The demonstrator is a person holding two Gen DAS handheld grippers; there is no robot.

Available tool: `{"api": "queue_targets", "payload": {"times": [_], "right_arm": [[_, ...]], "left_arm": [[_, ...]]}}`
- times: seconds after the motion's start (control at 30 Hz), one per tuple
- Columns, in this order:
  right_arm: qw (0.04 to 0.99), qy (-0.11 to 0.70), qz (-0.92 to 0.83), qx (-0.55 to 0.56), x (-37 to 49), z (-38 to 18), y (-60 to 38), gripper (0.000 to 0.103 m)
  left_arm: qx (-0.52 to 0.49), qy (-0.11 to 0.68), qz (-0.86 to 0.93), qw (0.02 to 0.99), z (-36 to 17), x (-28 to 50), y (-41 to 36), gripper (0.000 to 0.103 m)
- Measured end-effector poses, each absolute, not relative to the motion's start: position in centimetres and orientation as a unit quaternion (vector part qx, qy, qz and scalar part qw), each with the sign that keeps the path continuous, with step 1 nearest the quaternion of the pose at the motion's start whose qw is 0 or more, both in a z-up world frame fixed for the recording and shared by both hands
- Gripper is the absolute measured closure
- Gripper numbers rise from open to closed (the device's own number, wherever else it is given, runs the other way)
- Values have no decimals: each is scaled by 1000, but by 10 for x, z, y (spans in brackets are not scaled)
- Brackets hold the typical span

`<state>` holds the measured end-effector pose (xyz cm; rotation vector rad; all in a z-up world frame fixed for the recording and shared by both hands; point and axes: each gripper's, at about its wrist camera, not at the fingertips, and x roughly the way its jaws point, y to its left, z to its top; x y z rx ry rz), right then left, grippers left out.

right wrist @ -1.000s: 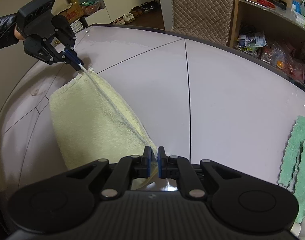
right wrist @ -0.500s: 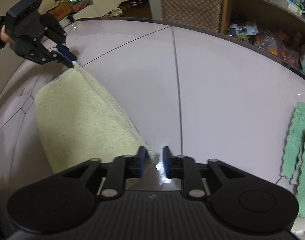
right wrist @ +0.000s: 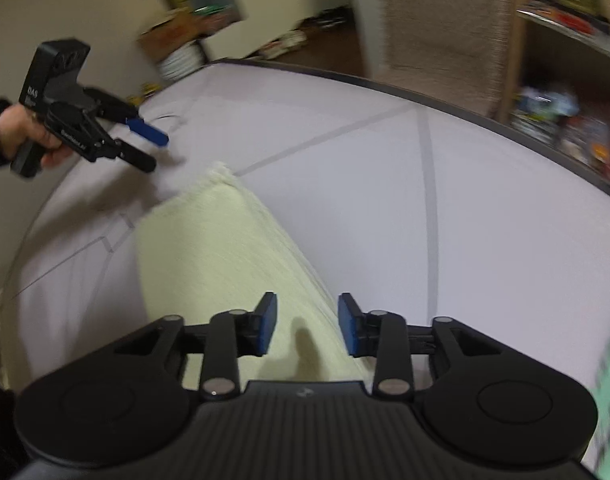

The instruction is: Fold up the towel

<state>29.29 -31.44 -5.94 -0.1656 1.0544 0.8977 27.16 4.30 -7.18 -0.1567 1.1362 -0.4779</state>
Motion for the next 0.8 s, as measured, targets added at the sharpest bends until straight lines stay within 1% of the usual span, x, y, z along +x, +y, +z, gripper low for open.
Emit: {"api": "queue_targets", "payload": {"times": [0.03,0.1,0.23,0.33,0.5,0.6,0.8], "right_arm": [[757,487,428,-80,303,-60,-307,61],[747,488,443,-85,319,-59,-295,61],[721,496,477,-81,353,-57,-266,60],[710,498,490,-85,369,-58,-249,60],[700,496,505,-90,383,-63,-227,60],[693,498,512,-97,388,-66,-214,57],[677,512,521,-94,401,-73,-201,56]], "left_arm": [[-125,539,-200,808,-75,260,52,16],[-226,541,-166,793,-86,243,69,10],[-406,520,-114,743,-116,204,93,10],[-481,492,-101,718,-134,182,98,10],[-533,472,-95,696,-153,169,90,10],[-563,449,-89,688,-162,170,90,11],[-574,436,-91,688,-166,184,80,12]]}}
